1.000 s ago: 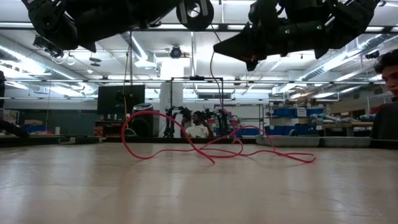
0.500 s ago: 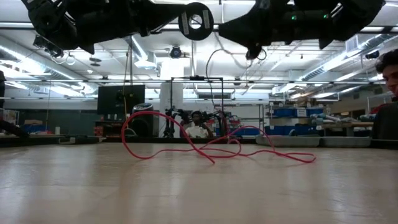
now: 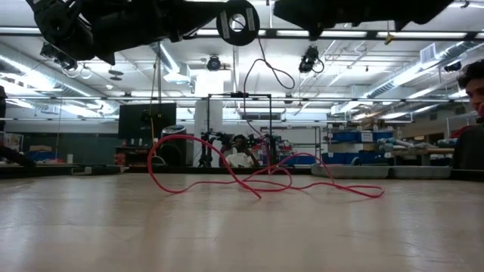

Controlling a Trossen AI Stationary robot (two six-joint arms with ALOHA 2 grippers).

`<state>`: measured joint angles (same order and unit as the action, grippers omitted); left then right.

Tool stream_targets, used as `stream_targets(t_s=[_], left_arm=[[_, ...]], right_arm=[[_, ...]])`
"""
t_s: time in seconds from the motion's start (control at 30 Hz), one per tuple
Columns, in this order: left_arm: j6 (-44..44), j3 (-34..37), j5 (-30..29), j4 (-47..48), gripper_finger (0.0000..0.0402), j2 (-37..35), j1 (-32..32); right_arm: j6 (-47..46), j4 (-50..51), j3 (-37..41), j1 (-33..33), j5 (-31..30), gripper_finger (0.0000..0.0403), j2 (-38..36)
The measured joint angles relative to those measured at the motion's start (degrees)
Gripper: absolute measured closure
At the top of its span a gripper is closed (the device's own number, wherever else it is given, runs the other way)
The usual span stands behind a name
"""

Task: Coil cords
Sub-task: Coil the red cable wire onto the black spool

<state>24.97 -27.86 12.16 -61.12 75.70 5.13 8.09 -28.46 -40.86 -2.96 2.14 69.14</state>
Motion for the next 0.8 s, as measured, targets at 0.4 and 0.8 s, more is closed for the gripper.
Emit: stream_targets(t_s=[0.4,0.8], left_arm=[[-1.92,0.0,0.09,-1.95,0.0401,0.0,-0.04],[-1.96,0.0,0.09,-2.03,0.0401,0.0,-0.07]], right_arm=[[4.62,4.74,-10.81,0.0,2.66,0.0311,8.96],[9.34,3.92,-10.95,-0.02,0.67,0.0393,10.47]])
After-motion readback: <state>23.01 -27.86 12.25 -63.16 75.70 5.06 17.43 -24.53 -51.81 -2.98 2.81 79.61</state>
